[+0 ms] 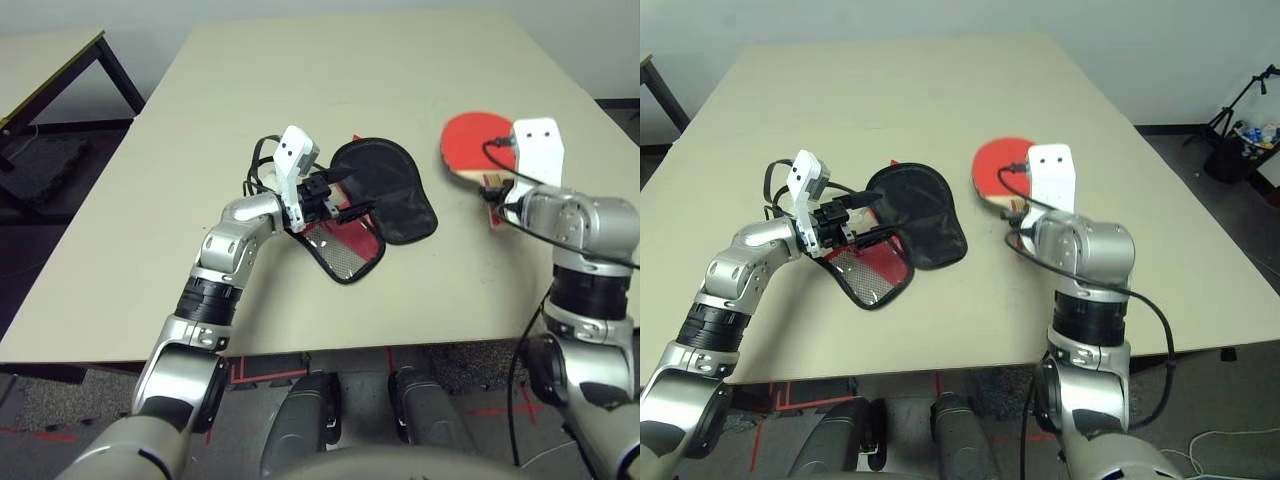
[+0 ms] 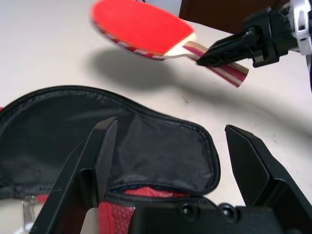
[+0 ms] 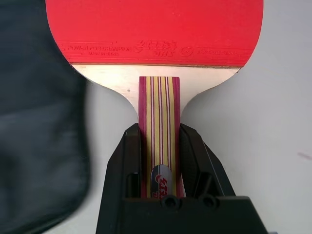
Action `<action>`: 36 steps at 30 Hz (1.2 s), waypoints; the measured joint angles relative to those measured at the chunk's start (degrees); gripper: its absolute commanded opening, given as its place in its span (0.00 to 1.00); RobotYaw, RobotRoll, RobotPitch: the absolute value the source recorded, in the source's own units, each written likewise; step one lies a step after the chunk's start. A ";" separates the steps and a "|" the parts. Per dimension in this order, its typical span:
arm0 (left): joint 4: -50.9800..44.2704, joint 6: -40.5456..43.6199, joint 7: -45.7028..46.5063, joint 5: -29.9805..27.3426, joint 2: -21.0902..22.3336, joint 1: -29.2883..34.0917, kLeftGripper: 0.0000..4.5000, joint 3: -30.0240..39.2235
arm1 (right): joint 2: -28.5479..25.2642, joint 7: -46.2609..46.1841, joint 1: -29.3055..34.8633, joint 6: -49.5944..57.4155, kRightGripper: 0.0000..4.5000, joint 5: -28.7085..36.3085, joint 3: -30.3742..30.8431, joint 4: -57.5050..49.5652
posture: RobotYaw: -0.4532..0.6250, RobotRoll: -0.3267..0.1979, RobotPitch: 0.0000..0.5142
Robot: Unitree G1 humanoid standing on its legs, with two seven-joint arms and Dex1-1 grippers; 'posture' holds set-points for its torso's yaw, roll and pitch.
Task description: Store the ping-pong paddle in its case and zip it.
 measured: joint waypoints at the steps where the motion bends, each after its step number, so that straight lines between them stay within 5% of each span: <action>1: 0.01 0.00 0.00 0.00 -0.02 -0.22 1.00 0.00 | 1.17 0.57 -0.55 1.03 0.24 0.54 0.74 0.00 | 0.29 0.62 0.22; 11: -0.02 0.02 0.50 -0.02 0.05 -1.37 1.00 0.60 | 8.83 2.46 -1.97 2.50 0.24 1.13 7.41 4.64 | 0.32 0.62 0.22; 32: -9.69 7.95 4.81 1.63 4.68 0.27 1.00 0.64 | 9.86 4.87 -3.63 -7.69 0.24 -1.40 11.05 18.61 | 0.39 0.62 0.23; 36: -11.33 9.19 5.34 1.08 5.74 0.48 1.00 1.30 | 9.68 6.12 -4.71 -8.52 0.55 -1.36 11.30 19.08 | 0.40 0.62 0.23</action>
